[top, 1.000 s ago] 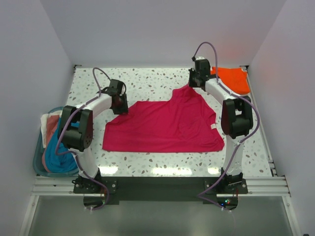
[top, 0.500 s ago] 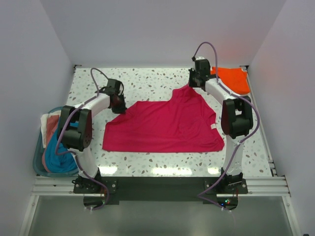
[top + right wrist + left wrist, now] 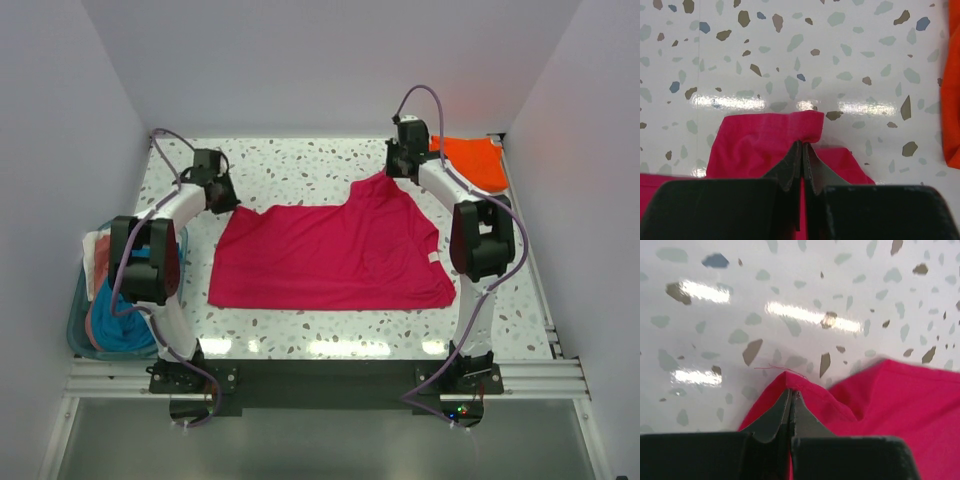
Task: Fold and stack the t-shirts
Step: Fold the tshirt
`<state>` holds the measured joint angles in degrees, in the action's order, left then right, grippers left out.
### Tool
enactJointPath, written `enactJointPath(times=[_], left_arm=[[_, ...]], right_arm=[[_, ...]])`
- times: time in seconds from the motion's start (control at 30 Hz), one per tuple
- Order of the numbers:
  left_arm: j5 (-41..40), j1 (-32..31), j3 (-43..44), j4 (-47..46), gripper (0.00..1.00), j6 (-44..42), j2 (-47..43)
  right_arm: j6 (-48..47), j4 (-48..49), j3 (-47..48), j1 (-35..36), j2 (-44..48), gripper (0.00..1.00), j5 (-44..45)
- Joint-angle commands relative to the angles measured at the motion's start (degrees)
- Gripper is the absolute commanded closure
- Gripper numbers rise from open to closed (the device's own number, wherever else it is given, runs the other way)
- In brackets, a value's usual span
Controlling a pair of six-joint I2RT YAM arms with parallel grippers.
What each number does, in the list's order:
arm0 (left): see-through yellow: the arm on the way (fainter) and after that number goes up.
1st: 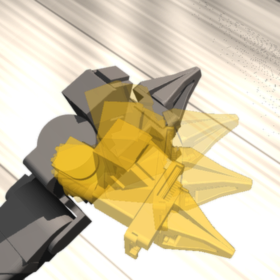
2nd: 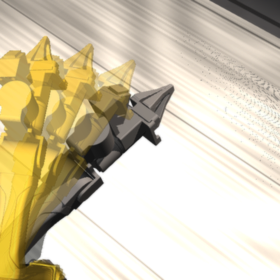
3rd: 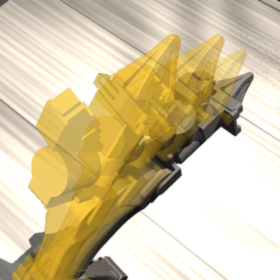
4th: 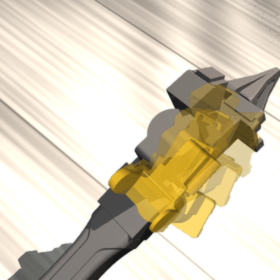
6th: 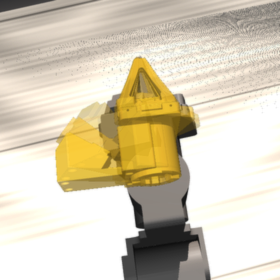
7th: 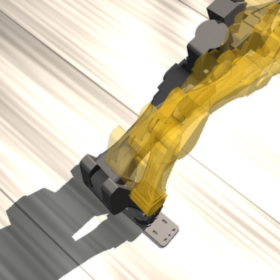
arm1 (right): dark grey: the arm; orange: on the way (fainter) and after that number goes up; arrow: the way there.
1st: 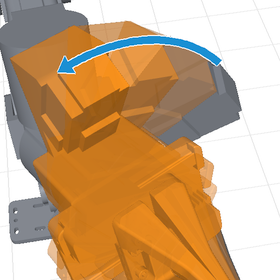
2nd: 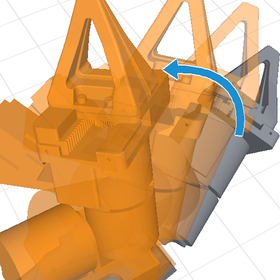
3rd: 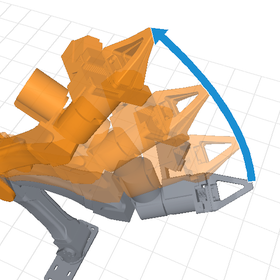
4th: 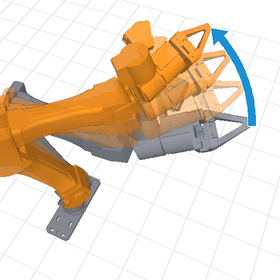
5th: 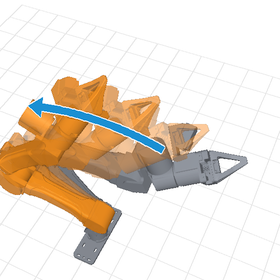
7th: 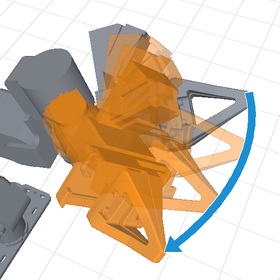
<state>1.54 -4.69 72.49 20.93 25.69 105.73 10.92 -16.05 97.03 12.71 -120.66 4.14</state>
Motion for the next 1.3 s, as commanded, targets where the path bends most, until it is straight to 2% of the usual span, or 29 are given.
enactJointPath(times=[0.0,0.27,0.4,0.63,1.27], left_arm=[[-1.4,1.8,2.7,-8.0,1.0,1.5,-1.1],[-4.4,3.0,4.8,-14.2,1.0,2.2,1.8],[-5.2,3.3,6.7,-12.9,1.0,2.5,3.1],[-6.7,3.8,3.9,-13.4,1.0,3.9,1.7],[-7.0,6.1,-8.2,-16.3,1.0,7.9,-10.5]], right_arm=[[0.6,1.1,1.8,-0.8,4.6,1.0,2.1],[0.6,1.6,1.4,-1.2,4.8,1.0,1.5],[0.8,1.7,1.0,-1.1,6.0,1.0,1.3],[1.4,2.5,-2.6,-1.2,10.7,1.0,1.2],[8.7,6.1,-31.2,-0.9,38.3,1.0,3.0]])
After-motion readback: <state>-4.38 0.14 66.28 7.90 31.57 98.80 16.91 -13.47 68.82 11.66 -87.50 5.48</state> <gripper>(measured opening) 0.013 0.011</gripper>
